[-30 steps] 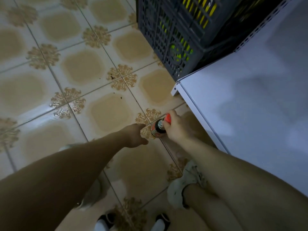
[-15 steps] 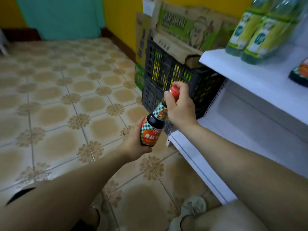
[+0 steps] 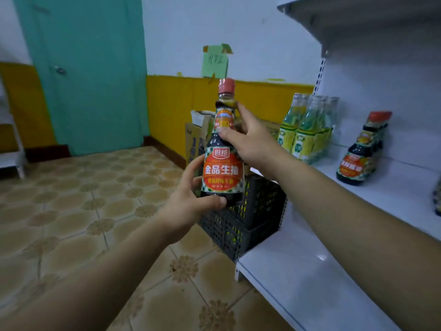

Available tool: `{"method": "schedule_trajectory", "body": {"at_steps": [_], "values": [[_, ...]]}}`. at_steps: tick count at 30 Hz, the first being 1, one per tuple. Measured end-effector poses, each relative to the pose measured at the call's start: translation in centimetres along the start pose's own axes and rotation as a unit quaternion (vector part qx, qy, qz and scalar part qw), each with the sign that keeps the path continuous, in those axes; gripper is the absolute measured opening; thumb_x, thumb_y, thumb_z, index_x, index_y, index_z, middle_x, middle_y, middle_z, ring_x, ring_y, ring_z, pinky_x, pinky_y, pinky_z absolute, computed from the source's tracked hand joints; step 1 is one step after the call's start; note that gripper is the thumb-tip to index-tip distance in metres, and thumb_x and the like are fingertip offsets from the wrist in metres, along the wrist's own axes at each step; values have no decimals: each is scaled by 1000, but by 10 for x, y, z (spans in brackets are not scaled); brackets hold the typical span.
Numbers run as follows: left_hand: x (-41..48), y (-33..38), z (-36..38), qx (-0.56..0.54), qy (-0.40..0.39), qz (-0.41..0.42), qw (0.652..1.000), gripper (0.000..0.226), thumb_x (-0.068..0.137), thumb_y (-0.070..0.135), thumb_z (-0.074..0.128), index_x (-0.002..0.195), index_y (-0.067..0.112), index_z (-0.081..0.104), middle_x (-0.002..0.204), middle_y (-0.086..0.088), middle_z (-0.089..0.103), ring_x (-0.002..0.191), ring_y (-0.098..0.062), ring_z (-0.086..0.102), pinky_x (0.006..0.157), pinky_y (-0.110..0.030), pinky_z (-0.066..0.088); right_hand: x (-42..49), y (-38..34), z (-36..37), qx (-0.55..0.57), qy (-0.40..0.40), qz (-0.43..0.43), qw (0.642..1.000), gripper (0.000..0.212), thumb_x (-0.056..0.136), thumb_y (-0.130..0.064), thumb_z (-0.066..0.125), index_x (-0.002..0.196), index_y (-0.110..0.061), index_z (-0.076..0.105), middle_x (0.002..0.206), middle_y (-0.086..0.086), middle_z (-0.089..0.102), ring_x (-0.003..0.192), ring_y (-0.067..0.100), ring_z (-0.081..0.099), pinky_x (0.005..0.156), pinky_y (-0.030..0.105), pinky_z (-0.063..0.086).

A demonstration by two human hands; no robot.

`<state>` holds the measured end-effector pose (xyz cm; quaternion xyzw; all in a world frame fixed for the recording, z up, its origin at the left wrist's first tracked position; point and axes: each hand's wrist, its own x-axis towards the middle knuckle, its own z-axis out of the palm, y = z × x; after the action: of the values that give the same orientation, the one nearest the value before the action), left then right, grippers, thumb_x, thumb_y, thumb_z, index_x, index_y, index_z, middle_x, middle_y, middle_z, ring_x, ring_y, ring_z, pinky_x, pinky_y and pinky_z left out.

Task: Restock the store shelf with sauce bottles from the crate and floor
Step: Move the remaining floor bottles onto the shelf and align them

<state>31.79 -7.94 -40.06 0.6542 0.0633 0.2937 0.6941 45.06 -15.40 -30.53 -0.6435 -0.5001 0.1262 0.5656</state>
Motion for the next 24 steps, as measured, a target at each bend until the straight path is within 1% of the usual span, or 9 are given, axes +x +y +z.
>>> {"method": "schedule_trajectory", "body": {"at_steps": [2,4,6,10,12,15,18,21,24], "values": [[1,19,10,-4,-17,12,1000,88,47,20,82,120,51,44,128,-11,52,109,-29,63,92,-45,52,-5,-15,-13,17,21,-13,1000,71,92,-26,64,151,-34,24,126,7,60,103,22,66,88,44,55],[2,36,19,23,-31,23,999,89,48,18,84,121,52,44,126,-7,54,106,-22,66,87,-38,54,-13,-29,-26,24,38,-34,998,67,94,-21,61,150,-31,26,119,5,62,98,19,66,82,37,56],[2,49,31,58,-40,34,997,93,54,7,85,123,51,41,124,-6,56,102,-18,67,84,-35,55,-23,-41,-38,26,50,-47,997,68,95,-20,59,151,-31,23,112,-1,61,96,16,66,77,31,55],[0,64,55,101,-50,60,992,101,69,-14,72,137,45,27,118,-1,60,99,-16,68,87,-36,55,-40,-55,-59,17,74,-70,995,64,95,-19,59,148,-35,28,114,2,60,99,20,65,84,37,56],[3,65,65,123,-58,74,988,105,70,-15,72,138,48,23,119,0,57,104,-15,65,90,-36,54,-44,-58,-68,3,90,-71,993,59,94,-20,61,143,-36,34,115,5,62,99,22,66,87,41,56],[11,59,77,148,-85,90,981,103,69,-11,75,124,60,24,122,2,54,105,-11,62,86,-30,55,-48,-59,-86,-38,114,-52,991,45,91,-29,63,132,-35,44,111,3,66,98,21,67,90,49,54],[24,45,93,143,-131,86,977,104,67,-5,80,118,67,25,126,4,52,111,-13,61,88,-31,54,-57,-53,-107,-77,128,-23,988,36,93,-28,62,126,-32,47,111,0,66,99,20,66,92,48,53],[42,27,118,136,-184,67,971,103,71,-5,78,124,63,22,130,5,49,118,-15,56,90,-32,54,-72,-39,-129,-93,179,-3,979,34,93,-25,62,122,-36,48,110,-2,66,100,19,66,92,47,53],[61,7,149,123,-242,33,962,104,74,-7,75,133,54,15,127,10,49,111,-9,60,91,-33,53,-85,-19,-154,-112,241,14,964,35,92,-22,63,119,-39,48,108,-4,67,101,20,65,94,48,52]]}}
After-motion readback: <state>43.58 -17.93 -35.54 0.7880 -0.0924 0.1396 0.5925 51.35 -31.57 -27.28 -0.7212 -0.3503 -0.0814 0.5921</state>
